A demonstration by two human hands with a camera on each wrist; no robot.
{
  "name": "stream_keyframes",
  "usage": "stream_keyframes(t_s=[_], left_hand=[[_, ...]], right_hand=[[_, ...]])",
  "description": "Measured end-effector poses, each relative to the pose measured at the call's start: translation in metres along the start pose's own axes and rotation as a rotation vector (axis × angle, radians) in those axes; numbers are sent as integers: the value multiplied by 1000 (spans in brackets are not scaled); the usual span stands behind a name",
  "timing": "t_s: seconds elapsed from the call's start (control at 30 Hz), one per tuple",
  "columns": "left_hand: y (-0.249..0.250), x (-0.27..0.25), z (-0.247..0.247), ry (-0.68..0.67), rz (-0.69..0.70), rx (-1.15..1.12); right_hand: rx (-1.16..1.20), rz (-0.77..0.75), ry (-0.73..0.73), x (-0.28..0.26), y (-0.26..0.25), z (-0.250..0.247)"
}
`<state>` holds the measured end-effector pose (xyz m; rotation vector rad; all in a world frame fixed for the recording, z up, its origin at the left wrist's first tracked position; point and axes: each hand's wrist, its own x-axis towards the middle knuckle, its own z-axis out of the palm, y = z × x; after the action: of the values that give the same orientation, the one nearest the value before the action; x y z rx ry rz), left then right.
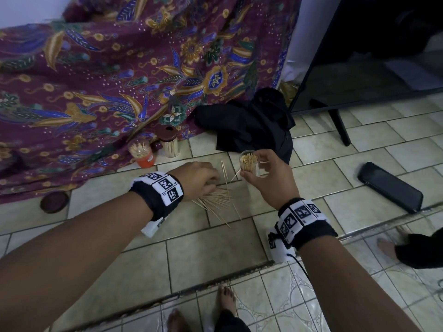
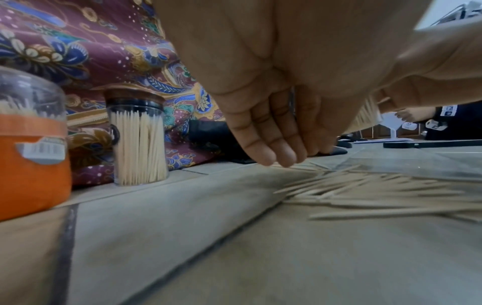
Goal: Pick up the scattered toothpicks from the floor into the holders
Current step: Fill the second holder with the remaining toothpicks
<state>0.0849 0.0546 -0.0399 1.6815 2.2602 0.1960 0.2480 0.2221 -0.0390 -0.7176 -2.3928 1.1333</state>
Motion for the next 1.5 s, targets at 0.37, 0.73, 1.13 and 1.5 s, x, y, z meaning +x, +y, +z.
stream_keyframes(t_s=[0.37, 0.73, 1.13, 1.5], left_hand=[[10, 0, 4, -288, 203, 302], [4, -10, 17, -115, 167, 222], [10, -11, 18, -113, 67, 297], [-2, -11, -22, -118, -47, 119]], right_hand=[[-13, -6, 22, -7, 1, -4], [-12, -10, 18, -6, -3, -3], [-12, -12, 9, -4, -6, 0], [-18, -25, -33, 3, -7, 4]])
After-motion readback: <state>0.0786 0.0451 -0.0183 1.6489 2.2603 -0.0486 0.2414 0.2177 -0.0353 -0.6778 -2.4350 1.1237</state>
